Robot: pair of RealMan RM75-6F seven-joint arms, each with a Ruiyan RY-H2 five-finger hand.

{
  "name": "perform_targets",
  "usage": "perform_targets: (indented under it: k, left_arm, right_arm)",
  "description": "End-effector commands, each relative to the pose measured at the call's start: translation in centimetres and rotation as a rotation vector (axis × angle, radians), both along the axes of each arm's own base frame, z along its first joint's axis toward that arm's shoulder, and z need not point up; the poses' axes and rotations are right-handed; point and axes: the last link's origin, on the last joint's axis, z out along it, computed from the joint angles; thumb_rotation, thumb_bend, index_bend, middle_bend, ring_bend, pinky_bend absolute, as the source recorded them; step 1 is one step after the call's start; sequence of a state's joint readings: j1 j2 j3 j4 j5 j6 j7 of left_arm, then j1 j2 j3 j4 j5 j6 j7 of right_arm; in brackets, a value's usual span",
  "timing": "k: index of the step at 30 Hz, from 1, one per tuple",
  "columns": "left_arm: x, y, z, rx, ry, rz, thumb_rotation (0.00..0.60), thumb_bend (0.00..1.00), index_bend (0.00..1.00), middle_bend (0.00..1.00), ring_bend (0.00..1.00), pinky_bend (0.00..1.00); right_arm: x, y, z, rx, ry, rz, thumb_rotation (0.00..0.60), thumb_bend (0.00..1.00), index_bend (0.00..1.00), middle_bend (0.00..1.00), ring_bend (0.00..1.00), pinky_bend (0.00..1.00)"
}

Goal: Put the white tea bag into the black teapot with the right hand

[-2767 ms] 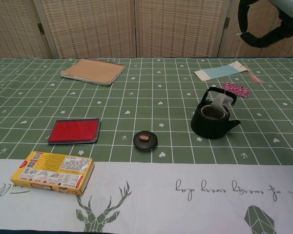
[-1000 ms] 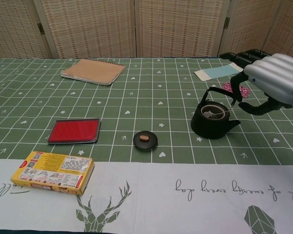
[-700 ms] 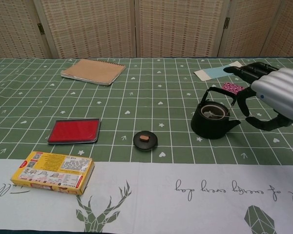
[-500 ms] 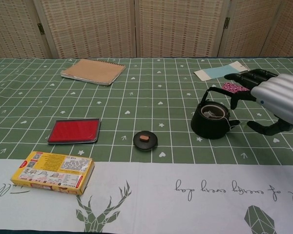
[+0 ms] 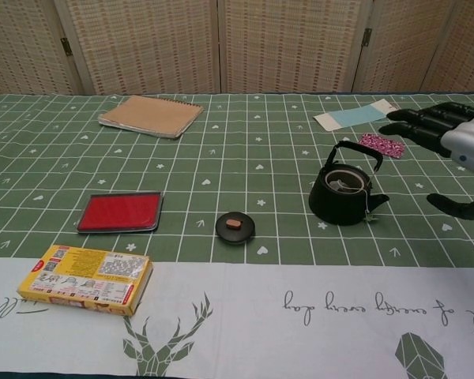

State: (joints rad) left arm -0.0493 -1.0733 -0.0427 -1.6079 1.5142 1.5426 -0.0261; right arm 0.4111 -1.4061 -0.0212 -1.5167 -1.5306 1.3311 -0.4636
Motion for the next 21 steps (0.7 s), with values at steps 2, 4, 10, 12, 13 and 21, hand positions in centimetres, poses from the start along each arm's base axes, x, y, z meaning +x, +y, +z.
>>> perform_targets:
  k: [2, 4, 10, 12, 13, 21]
  left_arm:
    - [0.0, 0.0, -0.2, -0.003, 0.008, 0.001, 0.6, 0.39, 0.0, 0.06, 0.04, 0.0]
    - [0.1, 0.0, -0.2, -0.005, 0.012, 0.001, 0.6, 0.39, 0.0, 0.06, 0.04, 0.0]
    - [0.5, -0.1, -1.3, -0.035, 0.036, -0.011, 0.6, 0.39, 0.0, 0.06, 0.04, 0.0]
    - [0.7, -0.1, -1.8, -0.047, 0.046, -0.016, 0.6, 0.39, 0.0, 0.06, 0.04, 0.0]
    - [0.8, -0.1, -1.9, -0.051, 0.052, -0.017, 0.6, 0.39, 0.0, 0.06, 0.04, 0.0]
    - [1.1, -0.3, -2.6, -0.065, 0.064, -0.031, 0.6, 0.39, 0.0, 0.06, 0.04, 0.0]
  right_arm:
    - [-1.0, 2.3, 4.2, -0.084, -0.03, -0.092, 0.6, 0.43, 0.0, 0.0, 0.0, 0.0]
    - [-1.4, 2.8, 5.0, -0.11, -0.029, -0.115, 0.6, 0.43, 0.0, 0.0, 0.0, 0.0]
    - [-6.5, 6.6, 10.2, -0.27, -0.098, -0.295, 0.6, 0.43, 0.0, 0.0, 0.0, 0.0]
    - [-7.9, 6.9, 11.0, -0.273, -0.137, -0.331, 0.6, 0.43, 0.0, 0.0, 0.0, 0.0]
    - [-8.3, 7.0, 11.2, -0.272, -0.153, -0.348, 0.6, 0.43, 0.0, 0.0, 0.0, 0.0]
    - [-8.8, 7.2, 12.6, -0.271, -0.195, -0.355, 0.6, 0.43, 0.0, 0.0, 0.0, 0.0]
